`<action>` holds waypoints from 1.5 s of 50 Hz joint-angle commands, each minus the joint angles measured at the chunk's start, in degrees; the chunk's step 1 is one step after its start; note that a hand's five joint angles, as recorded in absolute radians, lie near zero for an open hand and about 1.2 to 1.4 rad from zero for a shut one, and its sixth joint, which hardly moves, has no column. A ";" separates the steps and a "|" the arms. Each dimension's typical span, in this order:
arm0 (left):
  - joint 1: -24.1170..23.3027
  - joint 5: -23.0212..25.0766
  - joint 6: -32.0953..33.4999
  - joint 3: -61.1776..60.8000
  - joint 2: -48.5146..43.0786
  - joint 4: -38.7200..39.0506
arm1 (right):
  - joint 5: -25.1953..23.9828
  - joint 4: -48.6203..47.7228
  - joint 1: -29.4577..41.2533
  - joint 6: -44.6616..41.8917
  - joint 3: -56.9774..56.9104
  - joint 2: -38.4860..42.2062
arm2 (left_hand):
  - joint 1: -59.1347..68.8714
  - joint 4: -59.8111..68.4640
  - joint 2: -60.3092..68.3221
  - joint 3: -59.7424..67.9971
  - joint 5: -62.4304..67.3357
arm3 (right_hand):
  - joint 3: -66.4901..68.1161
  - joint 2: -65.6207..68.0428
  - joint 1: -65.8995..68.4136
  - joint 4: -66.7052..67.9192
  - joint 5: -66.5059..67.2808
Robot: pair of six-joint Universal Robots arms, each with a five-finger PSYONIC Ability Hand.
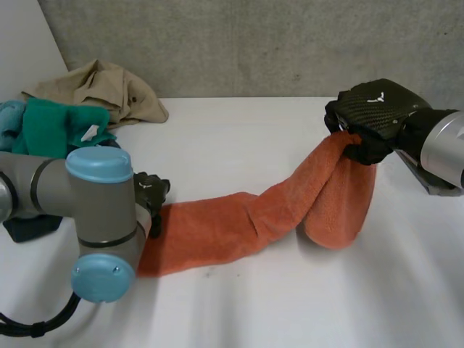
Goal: Fold the laundry.
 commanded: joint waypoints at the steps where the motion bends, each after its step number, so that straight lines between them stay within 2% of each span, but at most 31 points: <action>1: 0.69 0.13 1.25 2.35 -2.78 0.00 | 0.06 -0.11 -0.08 -0.10 0.39 0.08 | 7.70 7.56 7.72 7.63 7.41 | 12.22 13.24 25.69 11.89 13.82; 3: 0.95 0.13 1.25 2.79 -3.22 0.00 | 0.15 -0.11 -0.08 -0.10 0.39 0.08 | 12.40 12.26 12.42 12.33 12.11 | 12.22 13.24 25.69 11.89 13.82; 8: 1.22 0.13 1.08 3.50 -3.49 0.09 | 0.06 -0.28 0.01 -0.19 0.30 0.34 | 54.71 54.57 54.73 54.64 54.42 | 12.22 13.24 25.69 11.89 13.82; 17: 1.22 0.22 1.51 5.51 -3.84 -0.09 | 0.68 -0.20 0.01 -4.14 0.04 2.62 | 54.96 54.82 54.98 54.89 54.67 | 12.22 13.24 25.69 11.89 13.82; 25: 2.36 -0.22 4.94 15.44 -3.93 0.35 | 2.34 -2.74 0.27 -7.84 -6.90 11.32 | 54.96 54.82 54.98 54.89 54.67 | 12.22 13.24 25.69 11.89 13.82; 28: 2.98 -0.31 6.26 22.46 -3.84 1.14 | 6.55 -6.60 0.71 -7.14 -14.27 15.80 | 54.96 54.82 54.98 54.89 54.67 | 12.22 13.24 25.69 11.89 13.82; 33: 3.24 -0.83 6.26 34.67 -3.05 6.49 | 12.71 -20.28 1.94 -3.37 -24.82 18.89 | 54.96 54.82 54.98 54.89 54.67 | 12.22 13.24 25.69 11.89 13.82; 38: 2.72 -0.92 6.35 36.28 -1.91 10.63 | 13.60 -29.81 2.73 2.00 -25.81 18.54 | 54.96 54.82 54.98 54.89 54.67 | 12.22 13.24 25.69 11.89 13.82; 45: 1.83 -0.75 6.00 25.75 1.17 10.64 | 12.37 -24.02 4.14 2.54 -16.77 16.96 | 54.96 54.82 54.98 54.89 54.67 | 12.22 13.24 25.69 11.89 13.82; 48: 1.83 -0.83 5.91 19.16 1.61 10.55 | 10.96 -20.51 5.11 -0.53 -10.88 15.99 | 54.96 54.82 54.98 54.89 54.67 | 12.22 13.24 25.69 11.89 13.82; 56: 1.57 -0.75 5.65 1.59 3.27 9.32 | 9.91 -7.16 3.61 -18.88 8.00 15.37 | 54.96 54.82 54.98 54.89 54.67 | 12.22 13.24 25.69 11.89 13.82; 60: 0.43 -0.83 5.65 -5.53 7.30 8.70 | 10.52 -3.90 2.91 -25.57 14.34 14.24 | 54.96 54.82 54.98 54.89 54.67 | 12.22 13.24 25.69 11.89 13.82; 64: -0.54 -0.83 5.73 -11.16 11.88 8.18 | 10.17 -3.36 -0.33 -28.57 18.56 10.73 | 54.96 54.82 54.98 54.89 54.67 | 11.28 12.30 24.75 10.95 12.88; 67: -0.89 -0.92 5.82 -14.34 14.78 7.74 | 9.82 -3.27 -1.83 -29.02 19.98 8.52 | 54.96 54.82 54.98 54.89 54.67 | -1.80 -0.78 11.68 -2.12 -0.20; 68: -1.07 -0.92 5.82 -15.82 16.80 7.47 | 9.38 -3.45 -2.53 -28.58 20.42 6.95 | 51.15 51.01 51.17 51.08 50.86 | -24.33 -23.31 -10.86 -24.66 -22.73; 70: -1.15 -1.10 5.82 -16.98 18.91 7.21 | 8.68 -3.89 -3.06 -28.06 20.60 5.01 | 39.24 39.10 39.26 39.17 38.95 | -48.01 -46.98 -34.53 -48.33 -46.41; 72: -1.15 -1.19 6.00 -17.86 21.72 6.95 | 6.93 -4.67 -4.46 -27.09 20.52 1.77 | 18.44 18.30 18.46 18.37 18.15 | -56.99 -55.96 -43.51 -57.31 -55.39; 75: -1.07 -1.01 6.44 -17.69 24.54 7.03 | 4.03 -6.95 -6.83 -23.59 19.38 -1.05 | 10.94 10.79 10.95 10.87 10.65 | -57.78 -56.76 -44.31 -58.11 -56.18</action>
